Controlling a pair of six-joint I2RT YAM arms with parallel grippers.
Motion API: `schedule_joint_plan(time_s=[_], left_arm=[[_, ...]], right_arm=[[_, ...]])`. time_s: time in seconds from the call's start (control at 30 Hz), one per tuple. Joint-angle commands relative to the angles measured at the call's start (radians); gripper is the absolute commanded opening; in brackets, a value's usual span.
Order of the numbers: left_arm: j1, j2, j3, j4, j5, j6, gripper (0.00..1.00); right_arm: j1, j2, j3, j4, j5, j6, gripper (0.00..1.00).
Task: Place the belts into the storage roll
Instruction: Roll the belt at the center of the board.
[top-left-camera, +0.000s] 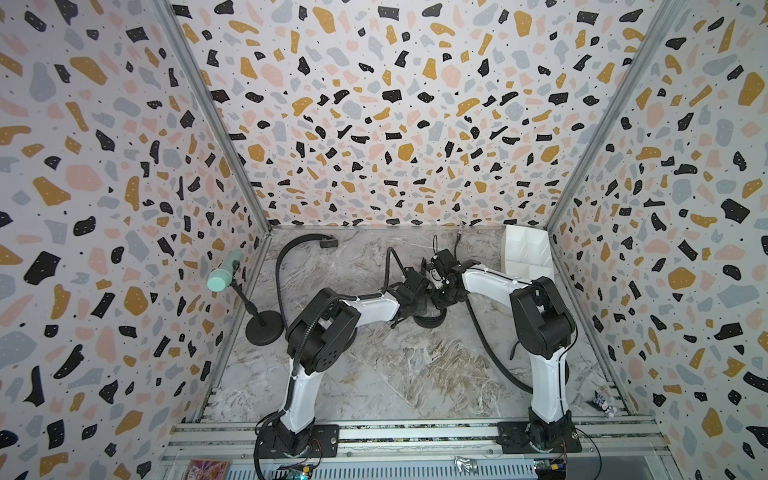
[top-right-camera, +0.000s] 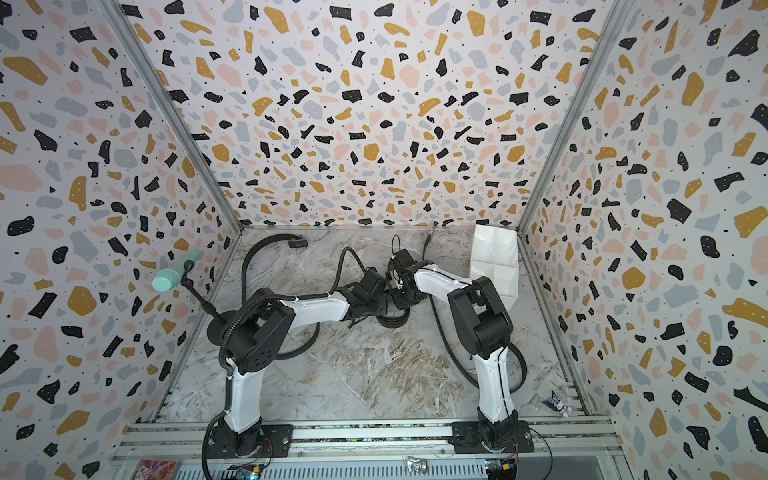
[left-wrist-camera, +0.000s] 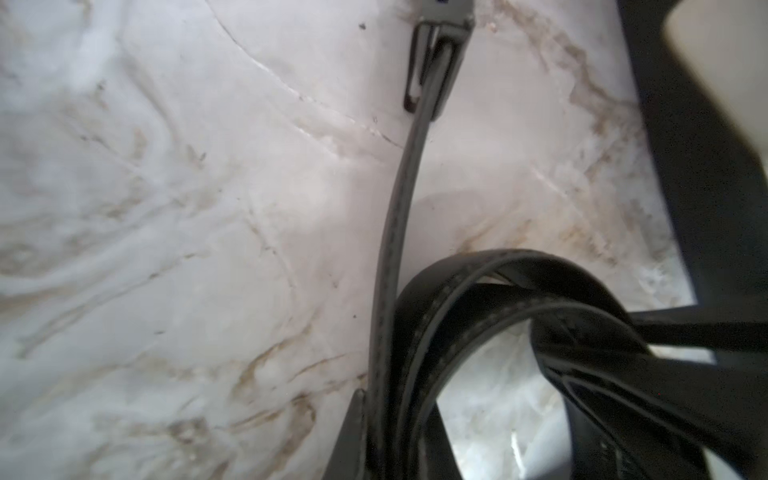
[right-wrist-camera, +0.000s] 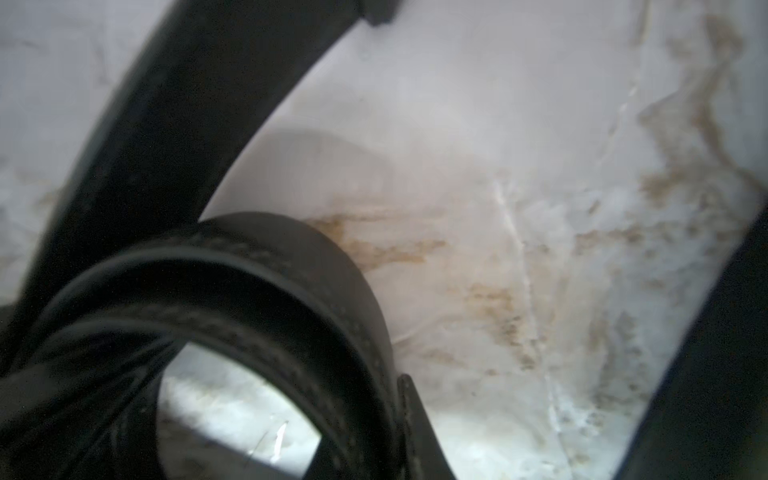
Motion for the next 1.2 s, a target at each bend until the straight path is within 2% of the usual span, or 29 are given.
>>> schedule_joint_plan(time_s=[0.0,0.1,0.17,0.3,0.53,0.73,0.87,0.93,1.03,1.17], left_arm=[[-0.016,0.004,0.0,-0.126,-0.035,0.114,0.0],[-0.015,-0.032,-0.049,-0.178,-0.066,0.182,0.0],[-0.016,-0.058,-0.082,-0.206,-0.081,0.219,0.0],[-0.016,-0.11,-0.163,-0.22,-0.083,0.275,0.0],[-0.022,-0.146,-0.238,-0.213,-0.077,0.34,0.0],[-0.043,-0.173,-0.264,-0.218,-0.103,0.391,0.0],[-0.046,-0.188,-0.276,-0.213,-0.135,0.421,0.0],[-0.046,-0.186,-0.272,-0.217,-0.155,0.438,0.0],[-0.046,-0.178,-0.262,-0.218,-0.185,0.472,0.0],[-0.046,-0.176,-0.256,-0.208,-0.243,0.513,0.0]], right_arm=[[0.03,0.047,-0.079,-0.139,-0.16,0.016,0.3],[-0.003,-0.022,-0.068,-0.157,-0.201,0.015,0.48],[-0.03,-0.064,-0.051,-0.179,-0.223,0.011,0.56],[-0.096,-0.101,0.022,-0.232,-0.268,-0.01,0.66],[-0.149,0.017,0.308,-0.28,-0.271,-0.01,0.71],[-0.115,0.285,0.73,-0.355,-0.215,-0.003,0.7],[-0.083,0.488,1.008,-0.435,-0.221,-0.028,0.65],[-0.069,0.517,1.014,-0.418,-0.252,-0.048,0.6],[-0.046,0.491,0.913,-0.4,-0.262,-0.087,0.55],[-0.028,0.305,0.592,-0.309,-0.267,-0.097,0.54]])
